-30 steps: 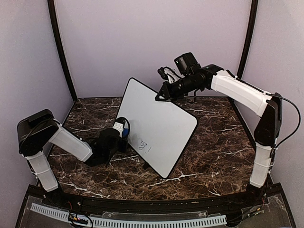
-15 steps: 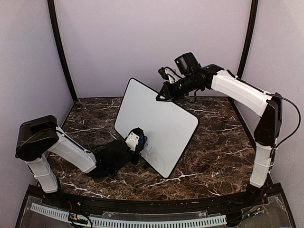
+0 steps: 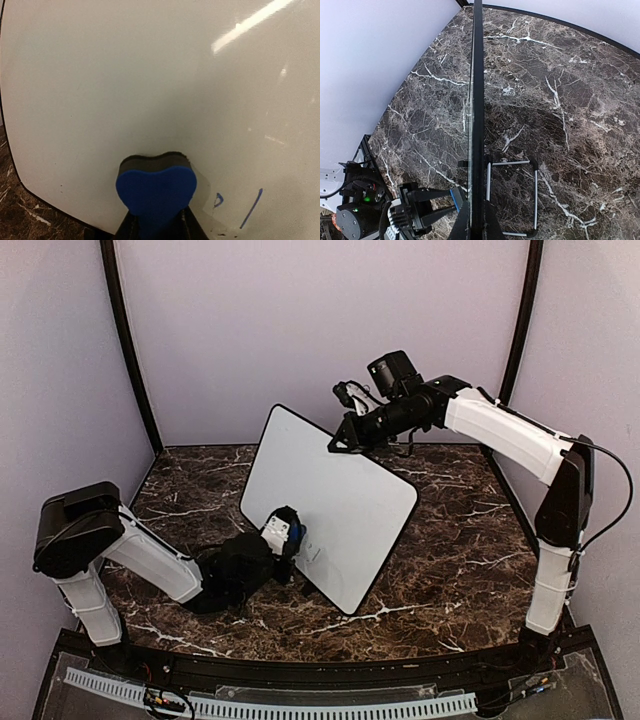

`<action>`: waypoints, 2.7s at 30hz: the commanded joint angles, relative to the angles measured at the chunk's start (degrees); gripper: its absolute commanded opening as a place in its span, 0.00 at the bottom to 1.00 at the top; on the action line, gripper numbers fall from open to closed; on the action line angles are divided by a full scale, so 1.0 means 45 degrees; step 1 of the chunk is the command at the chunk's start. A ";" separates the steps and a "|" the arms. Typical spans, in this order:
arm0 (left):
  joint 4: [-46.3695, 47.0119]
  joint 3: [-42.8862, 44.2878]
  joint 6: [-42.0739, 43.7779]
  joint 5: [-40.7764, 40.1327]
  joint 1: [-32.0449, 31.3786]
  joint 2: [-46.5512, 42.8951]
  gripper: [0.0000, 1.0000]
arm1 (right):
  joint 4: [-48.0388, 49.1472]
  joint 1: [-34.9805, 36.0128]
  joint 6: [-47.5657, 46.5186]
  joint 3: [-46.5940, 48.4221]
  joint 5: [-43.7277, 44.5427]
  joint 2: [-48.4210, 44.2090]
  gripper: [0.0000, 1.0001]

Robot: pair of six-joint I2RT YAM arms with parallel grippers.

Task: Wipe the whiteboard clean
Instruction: Erase the center of the whiteboard.

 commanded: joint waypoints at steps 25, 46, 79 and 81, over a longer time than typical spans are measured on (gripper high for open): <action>-0.0406 -0.0129 0.1041 0.3438 -0.0208 0.0206 0.00 | -0.1157 0.0726 -0.0625 0.0148 -0.1226 0.0526 0.00; -0.1494 -0.0748 -0.0254 -0.0415 0.1401 -0.0292 0.00 | -0.1051 0.0728 -0.0640 -0.0108 -0.1196 0.0434 0.00; 0.1222 -0.1594 0.0426 -0.1097 0.0708 0.0273 0.00 | -0.0928 0.0728 -0.0568 -0.0314 -0.1185 0.0336 0.00; 0.1097 -0.1725 0.0425 -0.1032 0.1146 0.0147 0.00 | -0.0915 0.0728 -0.0567 -0.0311 -0.1218 0.0366 0.00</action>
